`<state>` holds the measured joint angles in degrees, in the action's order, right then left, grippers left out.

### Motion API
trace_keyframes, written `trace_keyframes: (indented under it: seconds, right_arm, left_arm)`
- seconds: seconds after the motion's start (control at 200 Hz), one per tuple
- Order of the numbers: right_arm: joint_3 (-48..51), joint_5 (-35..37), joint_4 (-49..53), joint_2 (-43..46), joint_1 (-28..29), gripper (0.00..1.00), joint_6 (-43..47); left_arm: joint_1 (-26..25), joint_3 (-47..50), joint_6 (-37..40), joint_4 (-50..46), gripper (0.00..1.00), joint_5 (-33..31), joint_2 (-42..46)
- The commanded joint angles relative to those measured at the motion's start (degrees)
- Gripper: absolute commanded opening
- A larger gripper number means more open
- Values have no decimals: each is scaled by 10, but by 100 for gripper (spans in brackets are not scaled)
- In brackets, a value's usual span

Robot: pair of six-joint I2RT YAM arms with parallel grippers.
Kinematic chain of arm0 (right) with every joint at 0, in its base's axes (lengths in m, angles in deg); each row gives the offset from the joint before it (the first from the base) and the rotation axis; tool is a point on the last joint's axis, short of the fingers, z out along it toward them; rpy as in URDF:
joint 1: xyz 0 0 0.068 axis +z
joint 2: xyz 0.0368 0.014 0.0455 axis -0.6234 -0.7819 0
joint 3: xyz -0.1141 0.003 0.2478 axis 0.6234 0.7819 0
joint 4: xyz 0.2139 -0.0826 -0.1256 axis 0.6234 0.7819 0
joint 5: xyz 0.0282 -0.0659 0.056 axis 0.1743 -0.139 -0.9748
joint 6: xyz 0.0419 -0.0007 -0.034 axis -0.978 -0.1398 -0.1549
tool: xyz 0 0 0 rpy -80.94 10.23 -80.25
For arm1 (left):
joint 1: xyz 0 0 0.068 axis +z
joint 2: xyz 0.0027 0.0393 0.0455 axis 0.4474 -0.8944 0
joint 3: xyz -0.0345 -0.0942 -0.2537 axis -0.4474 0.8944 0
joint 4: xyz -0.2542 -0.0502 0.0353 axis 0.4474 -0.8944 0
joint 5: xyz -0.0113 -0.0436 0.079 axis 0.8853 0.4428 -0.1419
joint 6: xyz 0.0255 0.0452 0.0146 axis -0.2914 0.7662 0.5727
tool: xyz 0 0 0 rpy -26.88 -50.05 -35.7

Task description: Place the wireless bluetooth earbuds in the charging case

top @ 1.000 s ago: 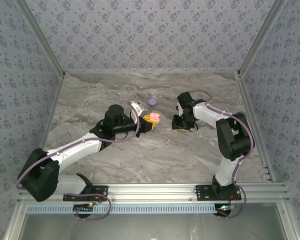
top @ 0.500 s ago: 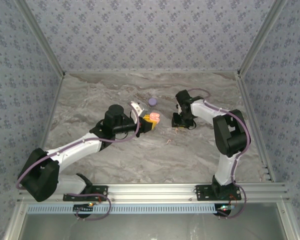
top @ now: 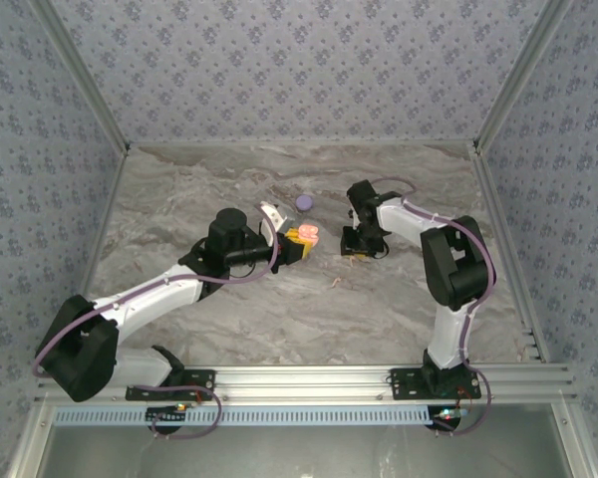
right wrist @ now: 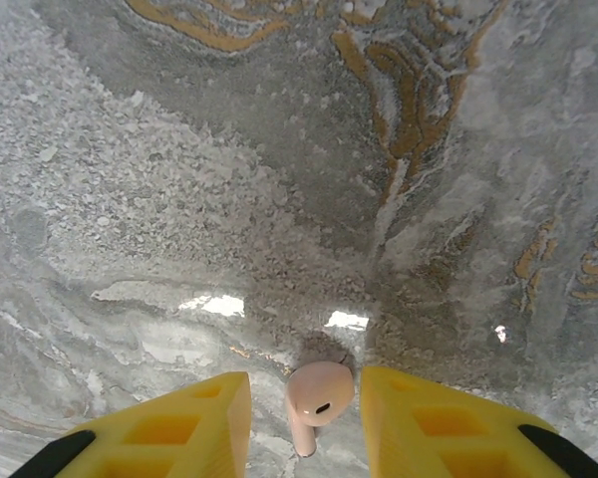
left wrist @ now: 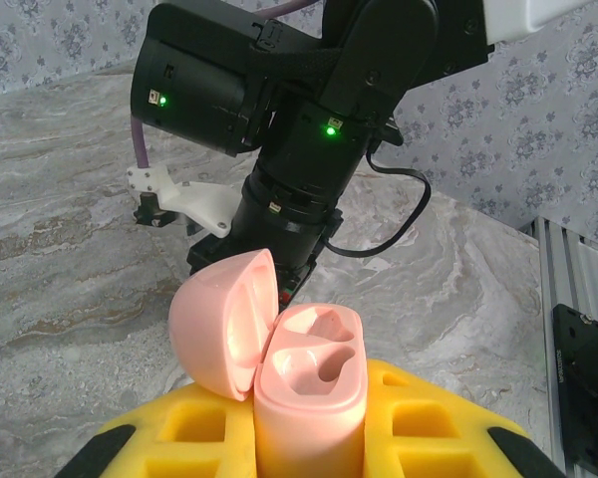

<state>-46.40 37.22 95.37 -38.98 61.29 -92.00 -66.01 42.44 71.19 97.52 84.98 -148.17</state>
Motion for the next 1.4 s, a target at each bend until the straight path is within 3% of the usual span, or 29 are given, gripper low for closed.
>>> trace_keyframes:
  seconds: [0.0,0.68,1.224,1.394]
  right_arm:
    - [-15,4,18,-12,3,37,-14]
    - [-18,1,18,-32,5,34,-13]
    - [-35,2,32,-44,16,24,-6]
    - [-40,35,41,-27,17,24,-6]
  left_arm:
    - [-3,1,9,5,14,-3,21]
    - [-3,2,10,0,14,-4,21]
    - [-3,1,13,-2,14,-6,20]
    - [-3,0,14,-4,13,-6,20]
